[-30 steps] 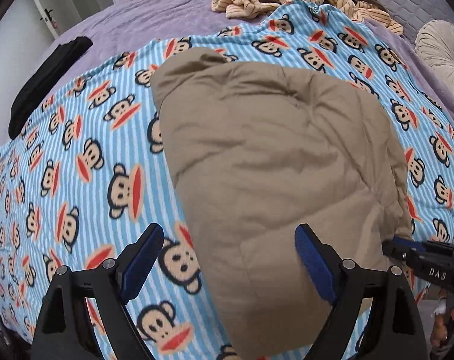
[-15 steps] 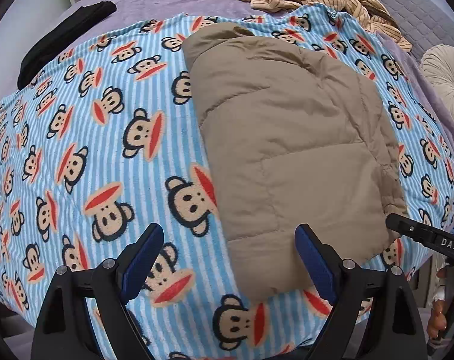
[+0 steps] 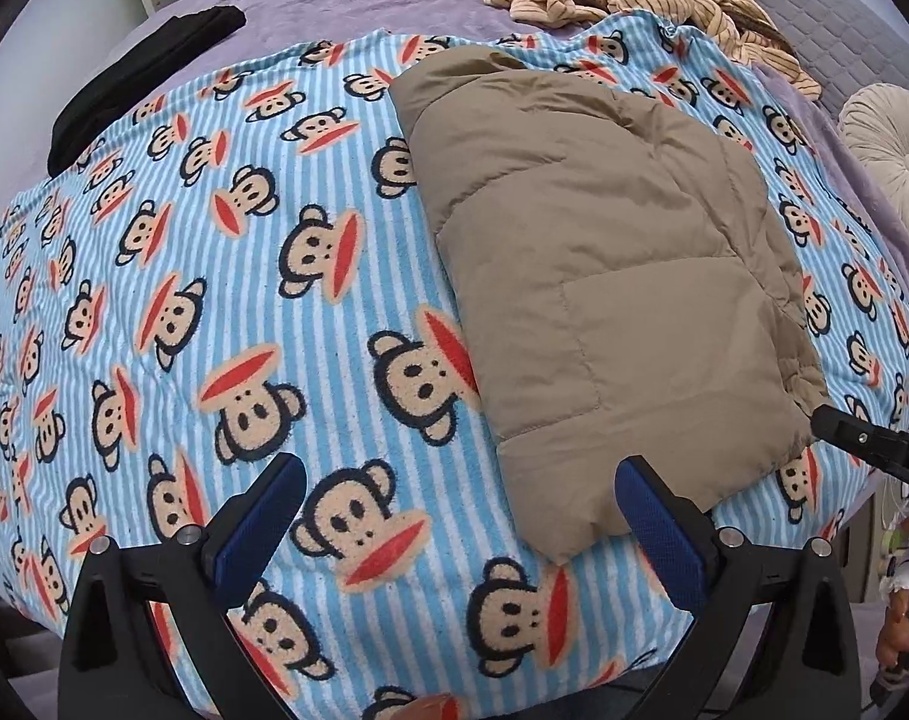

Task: Fold large clothes
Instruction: 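Move both open grippers to the end of the folded beige bundle, then grasp the bundle's end with both grippers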

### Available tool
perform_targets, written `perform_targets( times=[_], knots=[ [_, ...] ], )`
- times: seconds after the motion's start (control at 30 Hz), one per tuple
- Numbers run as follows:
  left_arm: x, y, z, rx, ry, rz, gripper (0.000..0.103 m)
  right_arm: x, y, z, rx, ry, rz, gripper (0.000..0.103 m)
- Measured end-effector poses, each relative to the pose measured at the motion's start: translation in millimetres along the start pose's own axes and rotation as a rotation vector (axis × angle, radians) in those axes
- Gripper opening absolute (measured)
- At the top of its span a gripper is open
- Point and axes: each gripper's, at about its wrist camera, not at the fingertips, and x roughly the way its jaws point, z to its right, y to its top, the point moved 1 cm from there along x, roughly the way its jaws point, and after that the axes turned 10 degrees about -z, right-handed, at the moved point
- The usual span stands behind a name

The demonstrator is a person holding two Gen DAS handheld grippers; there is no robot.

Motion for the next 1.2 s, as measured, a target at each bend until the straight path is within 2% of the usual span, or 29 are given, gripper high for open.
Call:
perform_targets(
  times=[0.1, 0.23, 0.43, 0.47, 0.5, 0.53, 0.93, 0.97, 1.03, 1.2],
  knots=[
    [7, 7, 3, -0.018, -0.008, -0.014, 0.103, -12, 5, 0, -0.011, -0.004, 0.026, 0.069],
    [15, 20, 8, -0.051, -0.005, -0.035, 0.103, -18, 23, 2, -0.038, -0.005, 0.019, 0.07],
    [17, 44, 8, -0.128, -0.048, -0.027, 0.103, -11, 67, 11, -0.084, -0.005, -0.049, 0.07],
    [19, 49, 8, -0.138, -0.047, -0.031, 0.103, -10, 73, 12, -0.088, 0.004, -0.054, 0.072],
    [21, 53, 8, -0.145, -0.045, -0.037, 0.103, -9, 80, 14, -0.091, 0.011, -0.062, 0.083],
    [23, 57, 8, -0.151, -0.042, -0.039, 0.103, -8, 87, 15, -0.093, 0.017, -0.069, 0.084],
    [47, 85, 13, -0.187, -0.12, -0.081, 0.103, 12, 129, 38, -0.149, 0.085, -0.14, 0.085],
    [48, 86, 13, -0.188, -0.121, -0.083, 0.103, 14, 131, 38, -0.155, 0.096, -0.141, 0.087],
    [50, 89, 15, -0.188, -0.121, -0.086, 0.103, 17, 136, 37, -0.17, 0.109, -0.148, 0.103],
    [53, 95, 16, -0.182, -0.133, -0.087, 0.103, 27, 146, 30, -0.199, 0.117, -0.187, 0.103]
  ],
)
